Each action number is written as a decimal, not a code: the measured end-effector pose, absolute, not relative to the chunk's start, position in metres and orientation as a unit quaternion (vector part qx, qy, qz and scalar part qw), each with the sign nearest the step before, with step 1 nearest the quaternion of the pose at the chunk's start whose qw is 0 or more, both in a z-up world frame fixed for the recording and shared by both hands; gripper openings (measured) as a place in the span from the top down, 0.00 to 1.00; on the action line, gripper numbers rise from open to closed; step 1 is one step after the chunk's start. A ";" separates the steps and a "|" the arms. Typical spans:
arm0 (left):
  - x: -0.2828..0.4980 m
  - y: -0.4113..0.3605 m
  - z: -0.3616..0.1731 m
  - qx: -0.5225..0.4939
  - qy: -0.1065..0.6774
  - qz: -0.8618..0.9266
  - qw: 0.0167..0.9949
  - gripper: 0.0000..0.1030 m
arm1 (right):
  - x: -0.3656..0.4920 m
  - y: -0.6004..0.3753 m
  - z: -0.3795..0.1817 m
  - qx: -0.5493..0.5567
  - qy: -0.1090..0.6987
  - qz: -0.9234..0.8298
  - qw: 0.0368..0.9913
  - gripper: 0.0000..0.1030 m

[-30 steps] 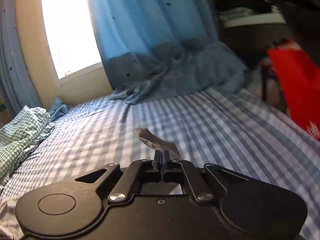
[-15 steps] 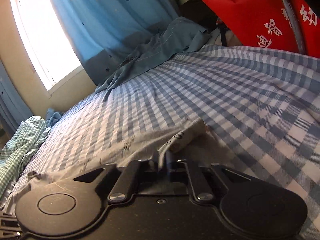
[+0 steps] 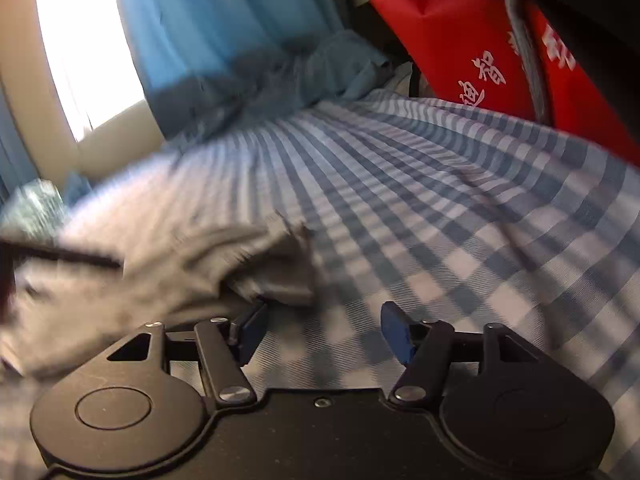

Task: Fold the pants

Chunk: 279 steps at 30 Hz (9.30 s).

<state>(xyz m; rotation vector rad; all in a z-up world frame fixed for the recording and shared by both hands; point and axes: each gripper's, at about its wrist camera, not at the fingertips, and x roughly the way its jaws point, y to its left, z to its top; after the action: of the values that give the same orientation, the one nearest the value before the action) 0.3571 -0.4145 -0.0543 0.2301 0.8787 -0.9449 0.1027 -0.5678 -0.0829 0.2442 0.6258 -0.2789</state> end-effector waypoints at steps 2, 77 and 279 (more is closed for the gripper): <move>0.373 -0.444 -0.061 0.094 0.420 -0.442 0.787 0.44 | 0.110 -0.562 -0.086 0.070 0.323 -0.123 0.936 0.42; 0.289 -0.328 -0.026 0.013 0.340 -0.372 0.864 0.05 | 0.110 -0.542 -0.057 0.132 0.294 -0.130 0.938 0.03; 0.359 -0.468 -0.054 0.006 0.526 -0.401 0.750 0.03 | 0.125 -0.537 -0.101 0.336 0.137 -0.225 0.904 0.86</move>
<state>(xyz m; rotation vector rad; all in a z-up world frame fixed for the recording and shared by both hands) 0.3585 -0.4683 -0.0538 0.0124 1.1486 -0.8761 0.1247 -0.5371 -0.1014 0.6940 0.2827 -0.4654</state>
